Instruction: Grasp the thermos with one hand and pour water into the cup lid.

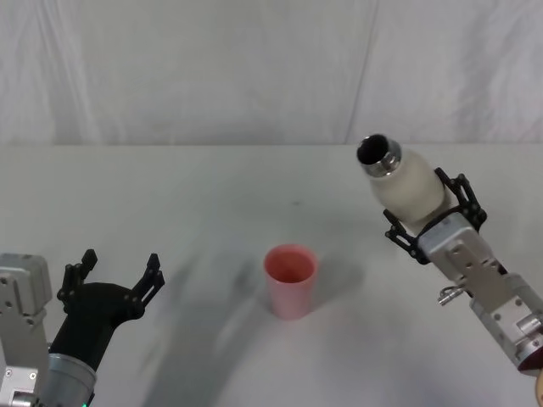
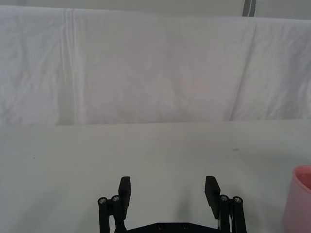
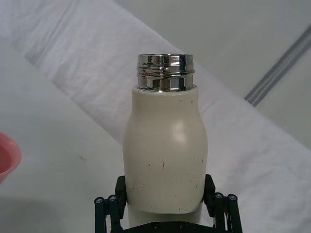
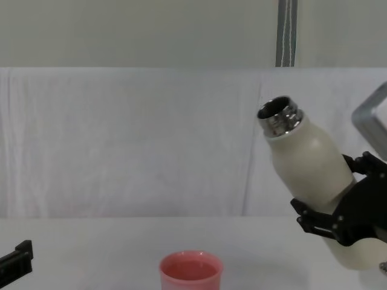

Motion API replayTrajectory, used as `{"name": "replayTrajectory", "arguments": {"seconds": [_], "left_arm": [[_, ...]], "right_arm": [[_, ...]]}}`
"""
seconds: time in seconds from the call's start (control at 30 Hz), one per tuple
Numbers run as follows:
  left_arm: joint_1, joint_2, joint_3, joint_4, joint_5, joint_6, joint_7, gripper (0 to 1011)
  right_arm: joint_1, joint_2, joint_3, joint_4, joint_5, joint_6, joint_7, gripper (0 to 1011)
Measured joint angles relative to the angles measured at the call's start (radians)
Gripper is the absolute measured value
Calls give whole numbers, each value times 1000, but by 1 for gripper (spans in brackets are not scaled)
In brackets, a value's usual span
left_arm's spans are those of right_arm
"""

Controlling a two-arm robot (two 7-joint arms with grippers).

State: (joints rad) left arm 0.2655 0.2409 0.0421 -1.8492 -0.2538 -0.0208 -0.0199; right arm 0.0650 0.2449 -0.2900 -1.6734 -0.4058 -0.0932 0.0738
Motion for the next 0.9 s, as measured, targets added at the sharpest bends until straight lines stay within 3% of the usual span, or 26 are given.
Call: {"name": "replayTrajectory", "arguments": {"seconds": [0.37,0.9], "left_arm": [[0,0,0,0,0,0,0,1001],[0,0,0,0,0,0,0,1001]], "right_arm": [[-32,-42,52,26,101,-82,-20,950],[-56,-96,105,57,217,-123,-8,950]]}}
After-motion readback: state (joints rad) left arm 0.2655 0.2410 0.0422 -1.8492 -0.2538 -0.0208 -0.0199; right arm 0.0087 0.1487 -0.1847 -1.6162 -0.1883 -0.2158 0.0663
